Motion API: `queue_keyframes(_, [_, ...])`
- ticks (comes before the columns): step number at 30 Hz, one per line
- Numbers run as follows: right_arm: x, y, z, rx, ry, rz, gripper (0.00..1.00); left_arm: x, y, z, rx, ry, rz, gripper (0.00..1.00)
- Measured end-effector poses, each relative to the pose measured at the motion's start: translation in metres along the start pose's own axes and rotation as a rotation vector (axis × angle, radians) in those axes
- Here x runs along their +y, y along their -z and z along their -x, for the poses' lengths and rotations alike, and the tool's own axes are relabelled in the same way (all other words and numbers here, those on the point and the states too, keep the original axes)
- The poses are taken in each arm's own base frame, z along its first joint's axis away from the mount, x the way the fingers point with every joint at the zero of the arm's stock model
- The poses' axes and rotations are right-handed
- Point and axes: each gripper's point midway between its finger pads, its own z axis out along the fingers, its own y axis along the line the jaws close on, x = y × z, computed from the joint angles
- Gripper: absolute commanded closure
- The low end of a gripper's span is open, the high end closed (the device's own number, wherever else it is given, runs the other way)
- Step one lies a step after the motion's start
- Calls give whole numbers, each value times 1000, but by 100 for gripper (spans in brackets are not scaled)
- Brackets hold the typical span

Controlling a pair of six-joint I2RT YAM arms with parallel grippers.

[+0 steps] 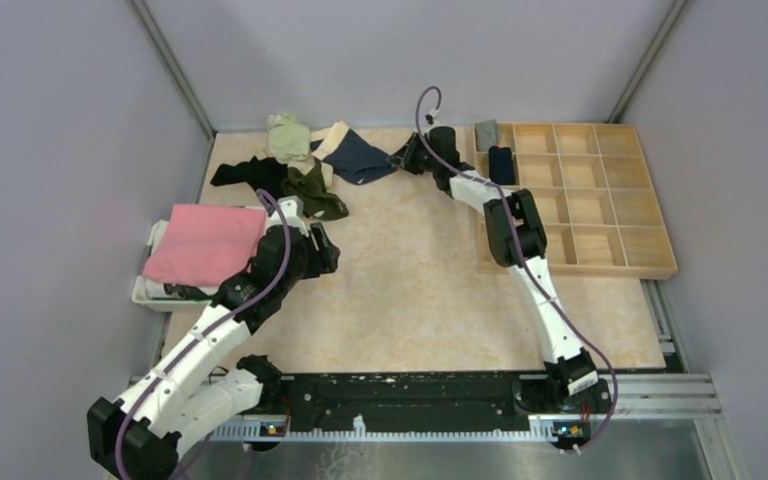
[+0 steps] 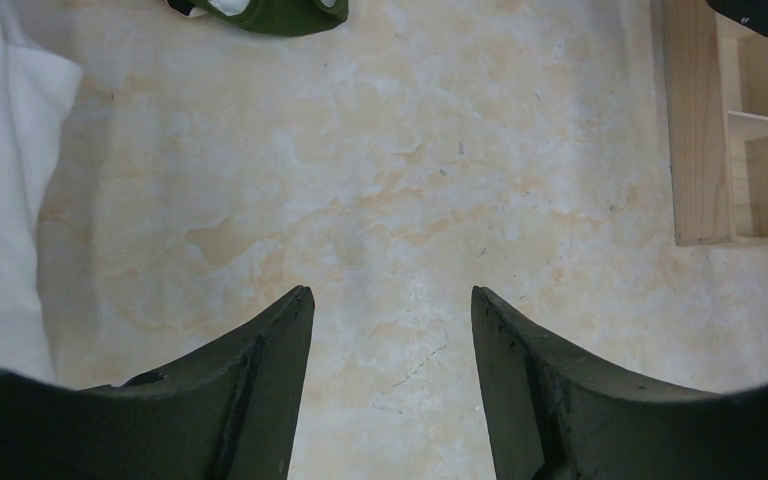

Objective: Roll the underwear
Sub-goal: Move the underwear to the center of the board.

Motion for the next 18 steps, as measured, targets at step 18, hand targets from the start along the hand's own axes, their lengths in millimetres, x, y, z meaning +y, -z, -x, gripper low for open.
queue_keyframes(18, [47, 179, -113, 77, 135, -190, 100, 10, 24, -7, -23, 45, -8, 33])
